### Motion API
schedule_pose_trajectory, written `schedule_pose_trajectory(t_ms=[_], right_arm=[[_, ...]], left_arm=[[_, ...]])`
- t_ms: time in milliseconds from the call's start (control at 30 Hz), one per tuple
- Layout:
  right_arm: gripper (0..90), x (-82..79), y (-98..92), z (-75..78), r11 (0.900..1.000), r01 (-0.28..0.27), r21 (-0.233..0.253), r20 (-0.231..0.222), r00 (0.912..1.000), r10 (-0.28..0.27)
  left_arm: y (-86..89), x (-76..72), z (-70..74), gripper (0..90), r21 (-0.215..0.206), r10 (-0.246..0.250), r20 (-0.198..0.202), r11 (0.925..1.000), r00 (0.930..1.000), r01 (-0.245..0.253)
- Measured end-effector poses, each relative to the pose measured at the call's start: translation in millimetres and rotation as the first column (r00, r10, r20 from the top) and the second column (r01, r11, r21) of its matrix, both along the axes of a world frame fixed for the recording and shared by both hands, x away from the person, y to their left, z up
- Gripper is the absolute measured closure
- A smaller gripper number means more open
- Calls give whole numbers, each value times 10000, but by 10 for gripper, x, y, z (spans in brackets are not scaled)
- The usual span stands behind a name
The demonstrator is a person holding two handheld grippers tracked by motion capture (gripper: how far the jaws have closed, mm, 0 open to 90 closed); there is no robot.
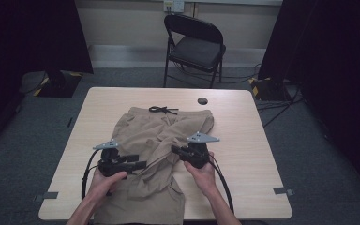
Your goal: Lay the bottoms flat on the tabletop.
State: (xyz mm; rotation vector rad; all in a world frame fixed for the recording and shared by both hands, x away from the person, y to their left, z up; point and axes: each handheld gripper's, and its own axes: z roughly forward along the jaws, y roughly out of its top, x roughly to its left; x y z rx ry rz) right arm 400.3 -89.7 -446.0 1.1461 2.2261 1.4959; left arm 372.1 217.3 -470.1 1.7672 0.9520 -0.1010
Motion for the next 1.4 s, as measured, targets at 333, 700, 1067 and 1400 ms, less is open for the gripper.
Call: schedule_pose_trajectory(t_ms=[333,700,1067,1400], right_arm=[[874,184,-111,108,9989,456,65,139,9989,-457],[874,133,-394,196,9951,963,200,379,9946,-970],[874,43,-681,296,9890,1432,360,593,9876,-1452],[871,-145,-998,424,9816,1848,488,933,9776,-1887]], left_arm=[[-73,-82,-74,535,285,-310,139,9991,9994,306],[-181,-161,23,707,-503,-797,441,9954,9958,819],[-453,-193,110,857,-570,-1408,600,9879,9882,1442],[-772,-274,331,856,-598,-2216,902,9720,9710,2273]])
